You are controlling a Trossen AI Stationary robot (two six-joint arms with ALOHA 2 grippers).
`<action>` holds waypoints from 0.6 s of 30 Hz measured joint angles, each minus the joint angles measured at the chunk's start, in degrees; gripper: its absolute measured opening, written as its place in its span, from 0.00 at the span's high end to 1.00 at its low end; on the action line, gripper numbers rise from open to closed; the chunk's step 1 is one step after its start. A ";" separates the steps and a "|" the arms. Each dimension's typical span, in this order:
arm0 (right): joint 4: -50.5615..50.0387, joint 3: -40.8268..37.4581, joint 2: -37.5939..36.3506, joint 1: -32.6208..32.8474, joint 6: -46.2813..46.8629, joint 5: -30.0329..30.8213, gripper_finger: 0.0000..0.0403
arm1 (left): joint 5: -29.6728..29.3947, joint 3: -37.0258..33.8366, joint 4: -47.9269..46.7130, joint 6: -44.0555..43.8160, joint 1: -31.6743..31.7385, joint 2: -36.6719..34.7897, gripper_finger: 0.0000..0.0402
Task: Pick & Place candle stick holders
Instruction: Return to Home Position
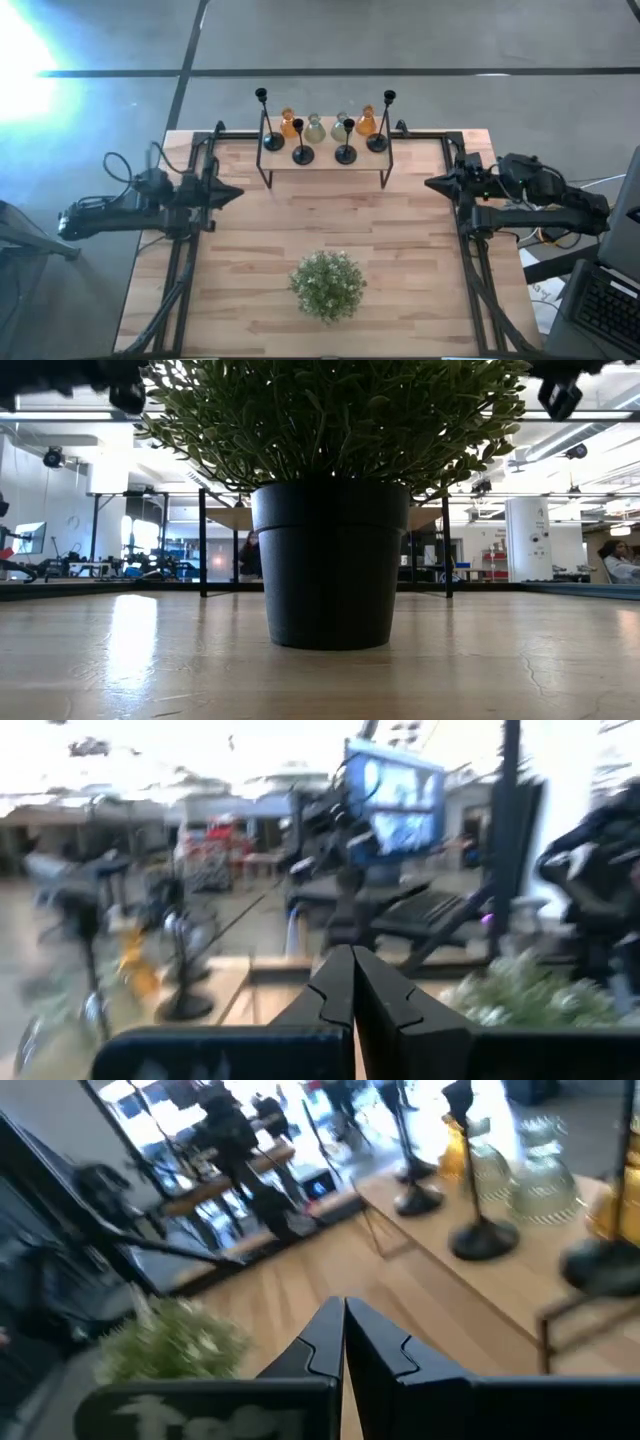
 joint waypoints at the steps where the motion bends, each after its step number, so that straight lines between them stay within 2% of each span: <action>1: -1.44 -0.32 -0.36 0.01 -0.90 -0.08 0.98 | -1.28 -1.11 -0.12 -0.02 0.00 -0.46 0.99; 3: -3.29 -0.89 -0.76 0.25 -4.06 -1.66 0.98 | -5.14 -2.99 -0.29 0.52 0.01 -1.39 1.00; 7: -0.82 -4.32 -1.56 0.32 -10.85 -7.61 0.98 | -10.59 -6.89 -0.72 2.61 0.01 -3.30 1.00; 14: 11.28 -14.13 -6.79 0.32 -18.84 -7.93 0.98 | -12.30 -14.45 1.98 -0.18 0.01 -9.93 1.00; 18: 13.99 -17.97 -12.18 0.30 -22.91 -7.84 0.98 | -14.47 -16.94 2.43 -0.18 0.01 -14.91 1.00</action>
